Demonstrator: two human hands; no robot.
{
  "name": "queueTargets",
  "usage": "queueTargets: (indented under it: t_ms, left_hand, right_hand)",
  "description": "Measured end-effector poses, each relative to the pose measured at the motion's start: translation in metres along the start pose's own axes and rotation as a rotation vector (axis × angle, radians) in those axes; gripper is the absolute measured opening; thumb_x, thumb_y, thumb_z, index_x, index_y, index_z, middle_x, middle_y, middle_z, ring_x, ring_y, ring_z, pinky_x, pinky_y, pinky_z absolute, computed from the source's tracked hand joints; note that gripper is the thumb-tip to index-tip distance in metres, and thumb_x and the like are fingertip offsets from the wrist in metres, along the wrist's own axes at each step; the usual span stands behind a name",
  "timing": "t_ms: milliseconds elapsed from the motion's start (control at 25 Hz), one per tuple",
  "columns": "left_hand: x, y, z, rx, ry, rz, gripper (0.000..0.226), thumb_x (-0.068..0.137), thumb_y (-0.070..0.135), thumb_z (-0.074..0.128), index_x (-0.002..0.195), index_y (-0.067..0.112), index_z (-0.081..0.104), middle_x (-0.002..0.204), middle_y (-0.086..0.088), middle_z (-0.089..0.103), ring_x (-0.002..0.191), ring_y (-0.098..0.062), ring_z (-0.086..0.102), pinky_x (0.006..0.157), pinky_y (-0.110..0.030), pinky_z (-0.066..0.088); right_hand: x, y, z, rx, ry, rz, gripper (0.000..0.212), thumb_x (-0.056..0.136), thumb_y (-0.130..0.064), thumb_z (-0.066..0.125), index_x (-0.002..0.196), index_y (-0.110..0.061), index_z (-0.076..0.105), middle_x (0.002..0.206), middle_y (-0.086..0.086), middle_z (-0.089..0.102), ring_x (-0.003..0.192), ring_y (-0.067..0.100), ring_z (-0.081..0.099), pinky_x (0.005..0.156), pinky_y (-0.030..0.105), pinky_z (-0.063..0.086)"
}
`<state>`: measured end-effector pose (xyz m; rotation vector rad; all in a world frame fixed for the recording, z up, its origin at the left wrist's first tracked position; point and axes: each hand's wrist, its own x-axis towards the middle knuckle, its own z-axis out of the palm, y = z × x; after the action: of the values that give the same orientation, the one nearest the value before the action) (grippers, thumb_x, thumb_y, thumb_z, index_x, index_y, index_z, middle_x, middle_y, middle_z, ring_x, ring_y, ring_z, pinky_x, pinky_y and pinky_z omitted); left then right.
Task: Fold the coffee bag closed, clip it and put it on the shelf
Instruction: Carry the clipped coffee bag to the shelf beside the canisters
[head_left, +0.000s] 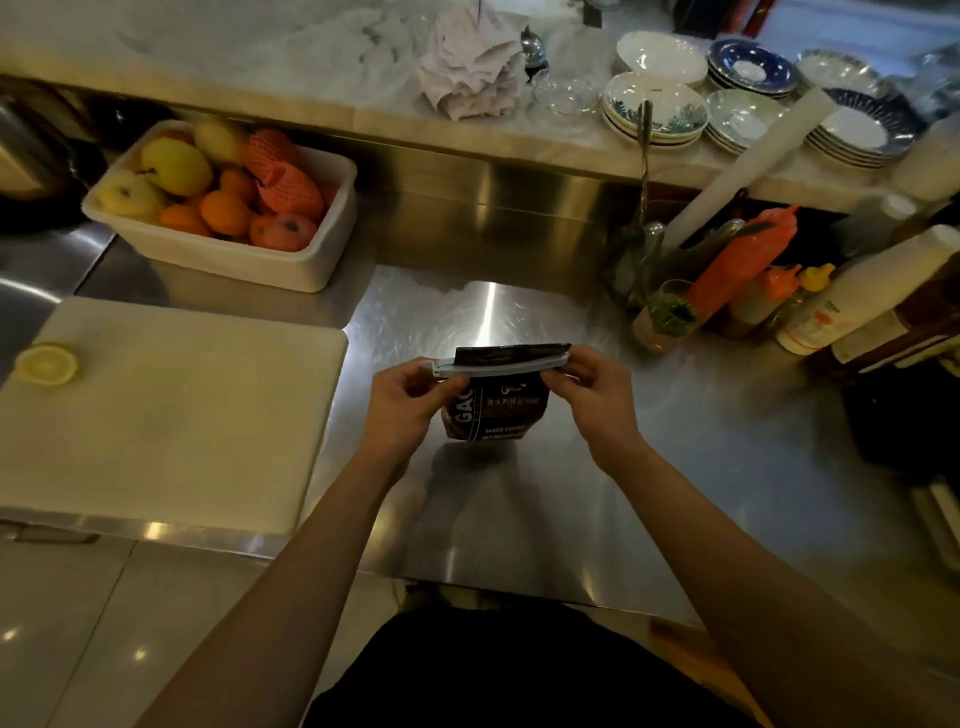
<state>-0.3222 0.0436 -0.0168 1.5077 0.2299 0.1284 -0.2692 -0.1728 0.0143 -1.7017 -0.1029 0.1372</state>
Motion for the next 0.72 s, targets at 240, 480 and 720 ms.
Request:
queueTargets:
  t_ms: [240,480,720]
  left_hand:
    - [-0.02,0.025,0.007,-0.099,0.097,0.036,0.016,0.075,0.015,0.077,0.089,0.01,0.075,0.082,0.002,0.076,0.08,-0.013,0.069,0.073,-0.026,0.055]
    - [-0.114,0.04,-0.02,-0.091,0.479,0.122,0.024,0.077,0.016,0.072,0.097,0.005,0.071,0.084,0.005,0.077,0.083,-0.012,0.071,0.074,-0.023,0.056]
    - [-0.236,0.042,-0.057,-0.05,0.89,0.151,0.015,0.086,-0.001,0.065,0.101,-0.005,0.067,0.078,0.007,0.076,0.074,-0.003,0.068,0.068,-0.017,0.053]
  right_hand:
    - [0.001,-0.008,-0.002,0.0,-0.039,-0.049,0.024,0.088,-0.008,0.066,0.11,-0.016,0.069,0.103,-0.008,0.073,0.098,0.005,0.068,0.078,0.016,0.053]
    - [-0.016,-0.026,0.048,0.1,-0.439,-0.132,0.026,0.086,-0.004,0.069,0.108,-0.017,0.069,0.096,-0.015,0.075,0.096,0.007,0.07,0.077,0.017,0.054]
    - [-0.079,-0.045,0.134,0.143,-0.847,-0.159,0.028,0.084,0.0,0.068,0.107,-0.015,0.069,0.098,-0.008,0.074,0.092,0.008,0.07,0.076,0.019,0.054]
